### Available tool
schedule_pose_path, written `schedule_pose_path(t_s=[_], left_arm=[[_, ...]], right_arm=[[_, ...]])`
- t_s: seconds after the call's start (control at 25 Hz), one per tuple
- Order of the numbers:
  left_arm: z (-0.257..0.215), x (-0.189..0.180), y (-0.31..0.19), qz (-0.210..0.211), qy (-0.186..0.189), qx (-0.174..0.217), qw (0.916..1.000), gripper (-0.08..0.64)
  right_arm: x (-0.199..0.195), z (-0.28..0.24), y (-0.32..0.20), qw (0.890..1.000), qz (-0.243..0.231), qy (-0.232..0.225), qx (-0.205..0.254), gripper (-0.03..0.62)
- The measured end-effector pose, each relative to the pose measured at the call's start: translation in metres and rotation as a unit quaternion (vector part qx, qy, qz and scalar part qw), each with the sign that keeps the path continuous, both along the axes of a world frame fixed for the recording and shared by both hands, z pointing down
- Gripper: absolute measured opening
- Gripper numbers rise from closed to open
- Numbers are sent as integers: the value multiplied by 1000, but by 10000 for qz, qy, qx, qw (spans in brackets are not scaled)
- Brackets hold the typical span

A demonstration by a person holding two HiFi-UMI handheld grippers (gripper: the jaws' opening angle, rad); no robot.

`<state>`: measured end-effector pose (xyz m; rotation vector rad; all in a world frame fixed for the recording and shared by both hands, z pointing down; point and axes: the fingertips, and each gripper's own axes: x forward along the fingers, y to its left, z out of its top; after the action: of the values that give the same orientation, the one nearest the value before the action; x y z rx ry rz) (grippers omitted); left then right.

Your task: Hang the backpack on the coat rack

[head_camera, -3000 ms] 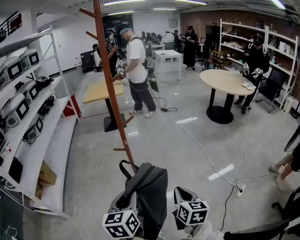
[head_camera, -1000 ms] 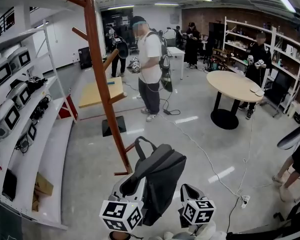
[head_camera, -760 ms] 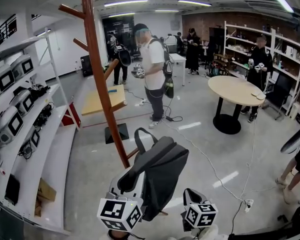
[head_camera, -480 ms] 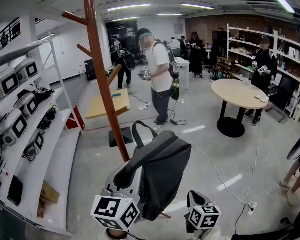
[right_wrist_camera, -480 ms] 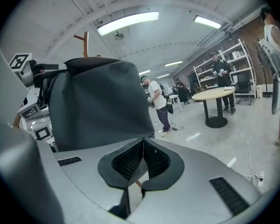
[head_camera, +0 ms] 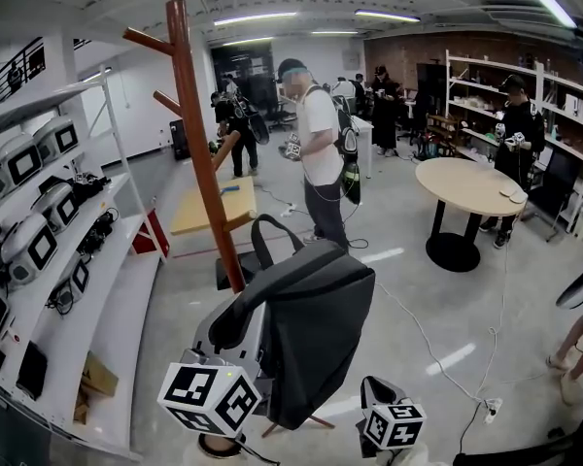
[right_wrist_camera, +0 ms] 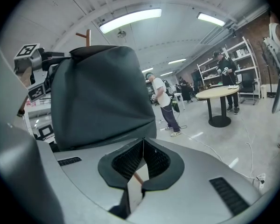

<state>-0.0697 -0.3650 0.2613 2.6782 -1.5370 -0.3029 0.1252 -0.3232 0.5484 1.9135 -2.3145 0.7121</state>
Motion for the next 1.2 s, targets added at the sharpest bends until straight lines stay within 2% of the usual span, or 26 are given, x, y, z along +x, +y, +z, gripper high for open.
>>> schedule_pose_path(t_s=[0.28, 0.92, 1.2], left_arm=[[-15, -11, -12, -176, 214, 112, 9996, 83], [0, -30, -37, -365, 510, -130, 9979, 83], [6, -43, -43, -380, 630, -193, 9971, 83]], right_arm=[[-14, 11, 3, 9996, -237, -14, -119, 14], [8, 20, -1, 9997, 2, 7, -246, 14], [-1, 20, -4, 9997, -27, 42, -256, 14]])
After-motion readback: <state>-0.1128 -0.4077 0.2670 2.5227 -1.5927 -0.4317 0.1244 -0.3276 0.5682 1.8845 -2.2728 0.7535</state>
